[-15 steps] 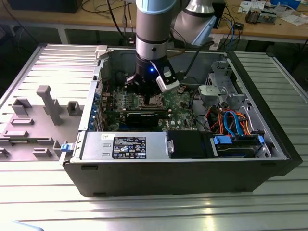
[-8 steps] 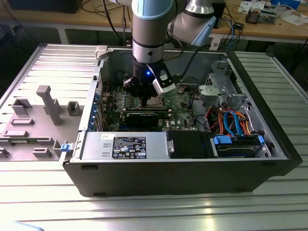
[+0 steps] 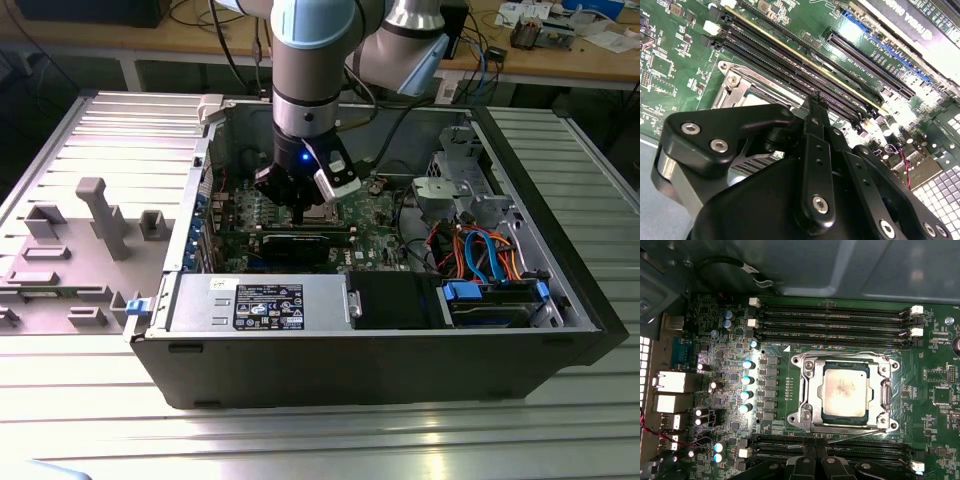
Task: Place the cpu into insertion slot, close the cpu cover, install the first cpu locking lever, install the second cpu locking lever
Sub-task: 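Install the second cpu locking lever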
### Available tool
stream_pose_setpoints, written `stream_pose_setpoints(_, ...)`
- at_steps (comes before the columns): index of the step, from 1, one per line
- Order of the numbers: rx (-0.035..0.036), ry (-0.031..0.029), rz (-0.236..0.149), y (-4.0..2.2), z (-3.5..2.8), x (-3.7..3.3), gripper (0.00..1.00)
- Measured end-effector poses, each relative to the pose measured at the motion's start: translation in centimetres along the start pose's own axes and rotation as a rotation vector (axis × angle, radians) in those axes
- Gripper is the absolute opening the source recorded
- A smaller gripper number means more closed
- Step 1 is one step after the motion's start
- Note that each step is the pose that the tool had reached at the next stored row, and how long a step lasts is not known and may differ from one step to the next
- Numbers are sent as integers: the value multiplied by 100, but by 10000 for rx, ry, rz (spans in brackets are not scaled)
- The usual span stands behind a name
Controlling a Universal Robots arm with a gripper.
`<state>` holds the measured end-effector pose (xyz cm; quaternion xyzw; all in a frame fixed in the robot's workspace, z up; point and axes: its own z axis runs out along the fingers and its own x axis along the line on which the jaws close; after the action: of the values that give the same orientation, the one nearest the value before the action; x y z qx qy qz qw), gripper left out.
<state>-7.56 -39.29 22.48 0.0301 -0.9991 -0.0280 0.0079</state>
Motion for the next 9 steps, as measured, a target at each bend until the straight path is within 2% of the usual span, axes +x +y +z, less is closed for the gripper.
stream_pose_setpoints(9, 0, -1, 0, 0, 0, 1, 11)
